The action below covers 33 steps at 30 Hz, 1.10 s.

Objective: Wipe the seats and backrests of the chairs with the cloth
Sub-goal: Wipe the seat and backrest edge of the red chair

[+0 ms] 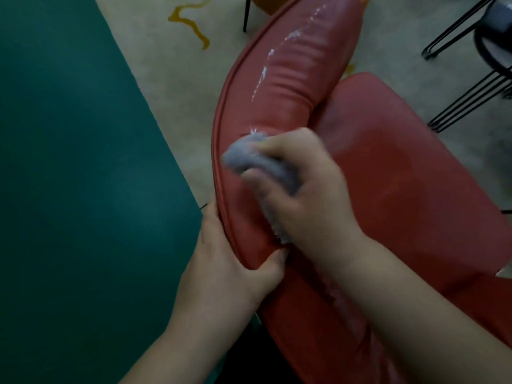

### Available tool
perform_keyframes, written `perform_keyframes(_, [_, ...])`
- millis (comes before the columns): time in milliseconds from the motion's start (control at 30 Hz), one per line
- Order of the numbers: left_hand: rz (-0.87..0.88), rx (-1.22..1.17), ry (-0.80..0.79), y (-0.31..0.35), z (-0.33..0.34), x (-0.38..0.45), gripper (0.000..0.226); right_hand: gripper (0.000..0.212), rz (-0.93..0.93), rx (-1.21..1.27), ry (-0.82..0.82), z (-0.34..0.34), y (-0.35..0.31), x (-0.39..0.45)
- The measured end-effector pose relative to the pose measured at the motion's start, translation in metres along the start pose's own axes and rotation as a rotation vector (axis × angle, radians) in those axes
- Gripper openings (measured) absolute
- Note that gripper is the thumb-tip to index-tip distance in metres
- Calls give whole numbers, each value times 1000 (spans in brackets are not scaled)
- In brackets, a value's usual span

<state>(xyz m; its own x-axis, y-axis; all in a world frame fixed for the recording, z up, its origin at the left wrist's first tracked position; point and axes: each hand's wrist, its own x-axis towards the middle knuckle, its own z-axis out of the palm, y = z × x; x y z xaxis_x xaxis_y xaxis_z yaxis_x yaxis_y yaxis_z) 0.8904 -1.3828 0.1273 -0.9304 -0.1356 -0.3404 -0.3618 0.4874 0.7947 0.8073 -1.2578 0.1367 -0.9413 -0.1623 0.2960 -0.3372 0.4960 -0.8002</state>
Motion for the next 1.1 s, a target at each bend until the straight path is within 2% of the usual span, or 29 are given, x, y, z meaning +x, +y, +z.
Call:
perform_keyframes(67, [12,-37,3,-4,-3,5,102,22,-87,-117,-149,10,0,16])
perform_keyframes(233, [25,-85,26,-1,-11,32,100,21,2,-160,-120,7,19,48])
perform_keyframes(367, [86,-129,-23,9,-22,50,62,21,-24,-101,-166,-5,8,5])
perform_keyframes(400, [91,-132,-53,10,-24,50,60,21,-39,-103,-185,-8,6,0])
perform_keyframes(533, [104,-120,-91,10,-23,45,84,21,-51,-294,-140,-4,18,50])
perform_keyframes(633, [86,-129,-52,10,-20,47,74,22,-14,-315,-87,6,30,85])
perform_keyframes(833, [27,-116,27,9,-18,56,71,20,24,-118,-78,-11,24,7])
perform_keyframes(1000, [14,-94,44,9,-15,58,76,13,-13,-272,-60,3,34,77])
perform_keyframes(1100, [25,-79,58,10,-14,56,76,12,-22,-202,-30,5,37,70])
